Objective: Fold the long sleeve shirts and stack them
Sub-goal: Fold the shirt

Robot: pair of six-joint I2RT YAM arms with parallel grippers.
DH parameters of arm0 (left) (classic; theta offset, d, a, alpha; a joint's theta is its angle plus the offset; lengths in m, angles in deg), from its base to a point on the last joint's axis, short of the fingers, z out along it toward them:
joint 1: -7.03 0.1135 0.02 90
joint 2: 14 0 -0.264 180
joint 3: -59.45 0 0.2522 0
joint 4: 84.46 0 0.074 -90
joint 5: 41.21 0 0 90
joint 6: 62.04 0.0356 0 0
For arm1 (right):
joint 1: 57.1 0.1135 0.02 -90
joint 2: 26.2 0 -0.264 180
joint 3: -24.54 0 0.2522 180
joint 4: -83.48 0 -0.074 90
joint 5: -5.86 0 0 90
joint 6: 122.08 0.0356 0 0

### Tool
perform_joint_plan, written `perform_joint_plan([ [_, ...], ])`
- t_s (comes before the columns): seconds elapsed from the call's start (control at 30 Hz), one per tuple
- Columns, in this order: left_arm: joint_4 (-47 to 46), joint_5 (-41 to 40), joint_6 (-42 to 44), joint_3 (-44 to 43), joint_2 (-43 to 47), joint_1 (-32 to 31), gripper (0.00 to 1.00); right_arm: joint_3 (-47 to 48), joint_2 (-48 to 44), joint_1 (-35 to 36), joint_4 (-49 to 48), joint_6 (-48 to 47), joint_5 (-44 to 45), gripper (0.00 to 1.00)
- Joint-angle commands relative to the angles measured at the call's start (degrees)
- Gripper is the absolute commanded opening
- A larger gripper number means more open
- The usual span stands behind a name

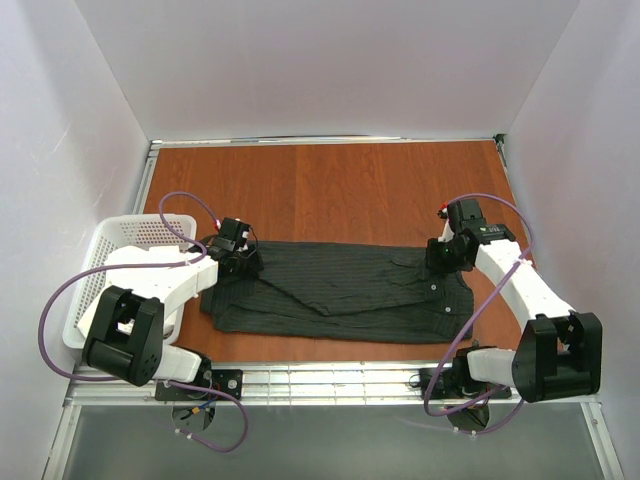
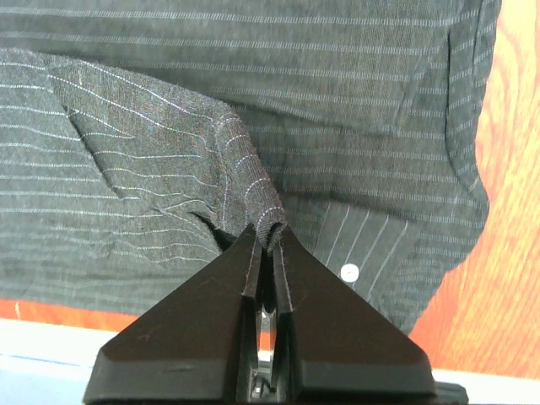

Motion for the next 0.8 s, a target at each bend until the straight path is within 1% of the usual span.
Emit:
perform_joint_plan([
  [0.0, -0.1, 0.1, -0.1, -0.1, 1.6, 0.2, 0.07, -0.9, 1.7, -0.4, -5.4, 0.8, 2.0, 0.03],
  [0.07, -0.4, 0.5, -0.1, 0.2, 1.3, 0.2, 0.10, -1.4, 2.3, -0.4, -6.6, 0.3, 3.7, 0.03],
  [0.1, -0.4, 0.5, 0.0, 0.3, 1.3, 0.2, 0.12, -1.8, 2.8, -0.4, -6.8, 0.0, 4.3, 0.08],
  [0.13, -0.1, 0.5, 0.1, 0.3, 1.5, 0.2, 0.20, -1.7, 2.9, -0.4, -6.8, -0.2, 5.0, 0.12],
  [0.17, 0.1, 0.5, 0.2, 0.3, 2.2, 0.2, 0.24, -1.6, 2.7, -0.4, -6.6, -0.5, 6.0, 0.18],
  [0.2, 0.2, 1.8, 0.5, -0.1, 3.1, 0.2, 0.28, -1.2, 1.5, -0.4, -6.6, -0.8, 6.3, 0.31],
  [0.23, 0.7, 2.4, 0.5, -0.3, 4.0, 0.2, 0.40, -0.9, 0.5, -0.4, -6.7, -0.9, 6.7, 0.37],
  [0.27, 1.0, 3.0, 0.5, -0.7, 6.4, 0.2, 0.47, -0.7, -0.6, -0.4, -7.0, -1.0, 6.8, 0.42],
  [0.3, 1.9, 3.3, 0.8, -2.0, 7.5, 0.2, 0.54, -0.2, -2.6, -0.4, -7.1, -0.9, 6.7, 0.49],
  [0.33, 2.3, 3.5, 0.8, -2.6, 8.5, 0.2, 0.65, 0.1, -3.6, -0.3, -7.1, -0.7, 6.2, 0.51],
  [0.37, 2.8, 3.7, 1.0, -3.6, 10.6, 0.1, 0.69, 0.4, -5.4, -0.3, -7.5, -0.6, 5.2, 0.55],
  [0.4, 3.9, 3.9, 0.6, -4.5, 11.3, 0.1, 0.73, 0.4, -6.4, -0.3, -8.2, -0.2, 3.3, 0.56],
  [0.43, 4.2, 4.2, 0.4, -5.9, 12.1, 0.0, 0.74, -0.5, -7.6, -0.3, -9.6, 0.2, 0.4, 0.56],
  [0.47, 4.2, 4.9, -0.2, -6.3, 12.7, 0.0, 0.74, -1.6, -8.7, -0.2, -11.4, 0.9, -5.7, 0.57],
  [0.5, 3.0, 6.6, -0.5, -6.5, 13.4, -0.1, 0.74, -2.8, -10.7, -0.2, -16.1, 1.9, -9.4, 0.57],
  [0.53, 1.8, 7.8, -1.1, -6.1, 13.4, -0.2, 0.73, -6.4, -11.5, -0.1, -19.0, 4.4, -16.4, 0.57],
  [0.57, 0.5, 8.4, -1.5, -5.7, 13.2, -0.3, 0.71, -8.4, -12.0, 0.0, -22.0, 6.5, -19.2, 0.59],
  [0.6, -2.5, 8.9, -1.9, -4.9, 12.0, -0.3, 0.70, -10.4, -12.5, -0.1, -28.8, 8.3, -21.5, 0.59],
  [0.63, -3.8, 8.7, -2.4, -4.3, 11.1, -0.3, 0.69, -12.6, -12.2, -0.1, -31.7, 9.8, -23.4, 0.59],
  [0.67, -5.3, 8.5, -3.2, -2.9, 9.8, -0.3, 0.66, -15.5, -11.2, -0.1, -34.2, 12.0, -25.5, 0.59],
  [0.73, -8.8, 6.9, -4.7, -2.0, 6.1, -0.3, 0.61, -17.6, -9.7, -0.1, -38.5, 12.2, -25.3, 0.59],
  [0.77, -10.2, 6.6, -6.0, -0.8, 4.9, -0.3, 0.59, -19.2, -8.2, -0.3, -39.4, 11.9, -23.8, 0.59],
])
